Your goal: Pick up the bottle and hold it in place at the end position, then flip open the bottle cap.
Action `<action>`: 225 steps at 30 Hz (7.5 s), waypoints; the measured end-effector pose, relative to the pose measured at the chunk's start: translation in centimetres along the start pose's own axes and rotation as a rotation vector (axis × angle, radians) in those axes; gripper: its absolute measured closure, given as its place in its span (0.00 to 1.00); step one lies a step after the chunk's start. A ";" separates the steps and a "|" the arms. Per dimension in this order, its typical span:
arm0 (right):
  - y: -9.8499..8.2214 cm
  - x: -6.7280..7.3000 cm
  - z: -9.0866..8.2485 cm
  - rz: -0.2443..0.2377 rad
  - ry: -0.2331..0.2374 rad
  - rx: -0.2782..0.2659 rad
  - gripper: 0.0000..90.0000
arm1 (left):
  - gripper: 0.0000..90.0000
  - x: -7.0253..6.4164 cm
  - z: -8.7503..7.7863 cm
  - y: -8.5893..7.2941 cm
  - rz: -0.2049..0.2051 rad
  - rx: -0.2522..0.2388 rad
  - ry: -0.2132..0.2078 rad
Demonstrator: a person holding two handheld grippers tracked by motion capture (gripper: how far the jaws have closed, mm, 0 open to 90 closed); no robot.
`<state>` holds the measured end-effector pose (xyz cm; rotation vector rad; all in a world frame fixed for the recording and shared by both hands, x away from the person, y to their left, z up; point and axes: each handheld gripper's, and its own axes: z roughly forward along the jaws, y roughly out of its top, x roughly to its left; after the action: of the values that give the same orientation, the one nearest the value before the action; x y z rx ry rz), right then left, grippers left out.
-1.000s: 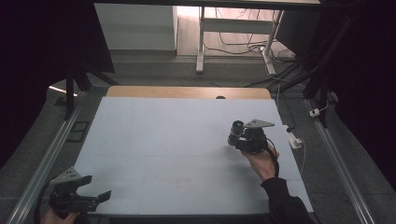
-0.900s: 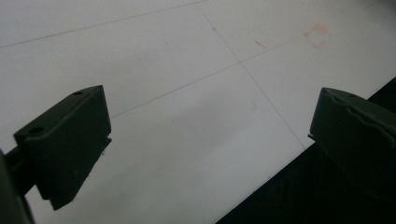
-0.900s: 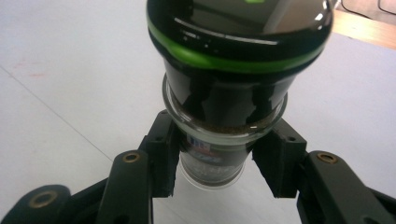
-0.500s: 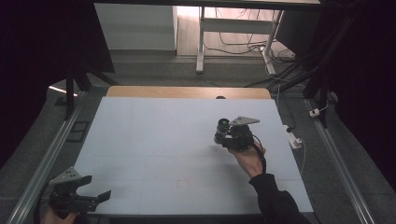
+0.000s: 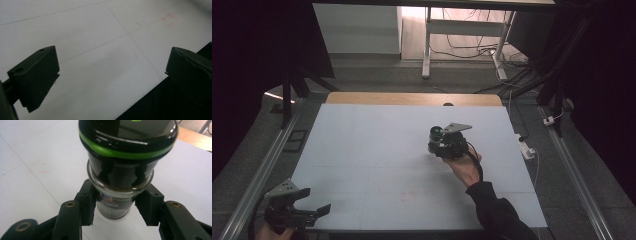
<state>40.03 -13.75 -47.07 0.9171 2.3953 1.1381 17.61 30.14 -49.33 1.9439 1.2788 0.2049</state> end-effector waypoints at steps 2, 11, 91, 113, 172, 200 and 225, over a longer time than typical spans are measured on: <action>0.2 0.4 0.5 -0.006 0.006 0.003 0.59 | 0.00 0.0 0.0 0.0 0.000 0.000 -0.001; 1.4 1.7 2.8 -0.018 0.029 0.008 0.59 | 0.00 0.0 0.0 0.0 -0.001 -0.002 -0.003; 0.3 2.4 6.6 -0.066 0.040 0.047 0.59 | 0.00 -0.8 1.4 2.3 0.155 -0.070 -0.084; 0.4 2.3 6.6 -0.069 0.050 0.051 0.59 | 0.00 -1.0 5.7 7.7 0.183 -0.089 -0.090; 0.4 2.2 6.6 -0.076 0.060 0.058 0.58 | 0.39 -4.5 19.2 19.5 0.444 -0.032 -0.177; 0.5 2.2 6.6 -0.075 0.060 0.060 0.59 | 0.98 -6.7 20.6 20.3 0.452 -0.002 -0.227; 0.5 2.2 6.6 -0.075 0.059 0.061 0.59 | 0.98 -7.0 19.6 21.0 0.442 -0.019 -0.229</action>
<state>42.15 -8.29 -50.88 0.8156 2.5020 1.0843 39.30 10.26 -46.40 2.1427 0.6885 0.2045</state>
